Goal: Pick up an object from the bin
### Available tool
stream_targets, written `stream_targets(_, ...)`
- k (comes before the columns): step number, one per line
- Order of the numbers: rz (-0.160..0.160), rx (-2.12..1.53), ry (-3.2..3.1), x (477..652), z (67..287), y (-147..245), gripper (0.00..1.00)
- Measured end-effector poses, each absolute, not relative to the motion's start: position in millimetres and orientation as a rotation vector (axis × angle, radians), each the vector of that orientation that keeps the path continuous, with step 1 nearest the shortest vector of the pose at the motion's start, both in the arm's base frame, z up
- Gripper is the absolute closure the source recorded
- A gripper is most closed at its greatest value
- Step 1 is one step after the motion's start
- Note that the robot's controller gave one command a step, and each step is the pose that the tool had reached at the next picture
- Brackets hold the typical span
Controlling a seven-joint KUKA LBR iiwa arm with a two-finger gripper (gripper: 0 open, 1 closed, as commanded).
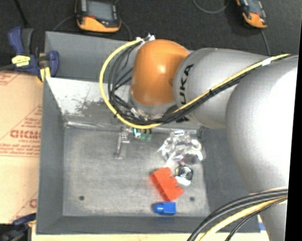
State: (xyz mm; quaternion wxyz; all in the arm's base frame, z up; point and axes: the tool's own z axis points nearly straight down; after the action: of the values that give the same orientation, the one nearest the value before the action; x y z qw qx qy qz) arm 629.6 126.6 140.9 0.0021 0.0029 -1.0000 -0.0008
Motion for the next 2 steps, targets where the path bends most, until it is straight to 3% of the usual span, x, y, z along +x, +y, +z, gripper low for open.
stream_targets(1, -0.004, 0.001, -3.143, 630.7, 146, 126, 1.00)
stream_targets(2, 0.007, 0.465, -3.110, 625.5, 174, 34, 1.00)
